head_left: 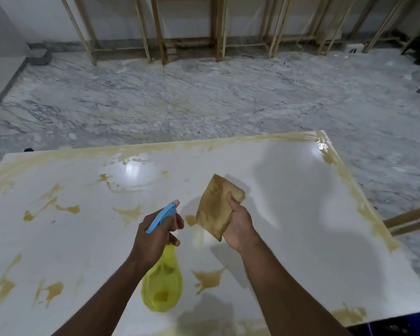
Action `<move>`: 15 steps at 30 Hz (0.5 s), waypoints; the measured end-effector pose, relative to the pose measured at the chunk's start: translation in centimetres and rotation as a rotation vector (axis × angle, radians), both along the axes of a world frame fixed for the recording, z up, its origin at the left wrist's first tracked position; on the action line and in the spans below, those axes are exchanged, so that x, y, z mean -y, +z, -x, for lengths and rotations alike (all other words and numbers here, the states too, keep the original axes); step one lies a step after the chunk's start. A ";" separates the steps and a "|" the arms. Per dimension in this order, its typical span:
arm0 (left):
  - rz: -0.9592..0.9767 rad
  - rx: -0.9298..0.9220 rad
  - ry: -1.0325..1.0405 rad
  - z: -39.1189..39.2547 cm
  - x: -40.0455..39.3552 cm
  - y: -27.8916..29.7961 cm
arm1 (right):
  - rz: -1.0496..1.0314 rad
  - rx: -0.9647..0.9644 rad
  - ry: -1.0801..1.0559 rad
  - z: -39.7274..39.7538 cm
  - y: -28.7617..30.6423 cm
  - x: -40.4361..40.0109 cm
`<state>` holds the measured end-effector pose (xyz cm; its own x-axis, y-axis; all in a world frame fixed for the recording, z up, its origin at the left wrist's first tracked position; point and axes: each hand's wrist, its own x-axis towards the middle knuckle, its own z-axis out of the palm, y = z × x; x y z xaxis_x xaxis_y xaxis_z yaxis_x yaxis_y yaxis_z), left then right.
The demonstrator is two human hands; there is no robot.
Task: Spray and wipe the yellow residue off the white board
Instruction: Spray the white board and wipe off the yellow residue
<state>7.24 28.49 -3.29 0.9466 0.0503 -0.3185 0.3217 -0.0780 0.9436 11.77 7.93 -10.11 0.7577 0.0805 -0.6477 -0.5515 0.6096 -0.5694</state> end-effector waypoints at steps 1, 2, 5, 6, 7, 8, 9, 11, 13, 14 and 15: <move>0.005 -0.001 0.007 -1.0 0.5 0.0 | 0.075 0.001 -0.001 -1.7 -0.4 1.0; 0.013 -0.002 0.020 -2.2 1.0 -0.2 | 0.170 -0.009 0.002 -3.8 -0.6 1.9; 0.030 0.018 0.063 -5.0 2.1 -0.8 | 0.478 0.066 0.066 -9.8 -1.1 4.1; 0.034 0.032 0.067 -5.9 2.4 -1.0 | 0.602 0.127 0.086 -11.9 -1.0 4.8; 0.036 0.041 0.077 -6.8 2.6 -1.5 | 0.740 0.196 0.115 -14.3 -1.5 5.4; 0.036 0.047 0.091 -7.5 2.8 -1.7 | 0.887 0.252 0.170 -16.3 -1.7 6.0; 0.034 0.053 0.106 -8.3 2.8 -2.1 | 1.039 0.283 0.231 -18.3 -2.3 6.2; 0.035 0.063 0.138 -9.4 2.7 -2.8 | 1.289 0.346 0.293 -21.6 -3.7 6.1; 0.044 0.078 0.164 -10.1 2.5 -3.4 | 1.447 0.364 0.359 -24.1 -5.7 5.4; 0.047 0.086 0.169 -10.3 2.4 -3.9 | 1.507 0.344 0.427 -25.2 -6.9 4.8; 0.042 0.089 0.180 -10.3 2.1 -4.2 | 1.547 0.322 0.525 -25.8 -7.7 3.9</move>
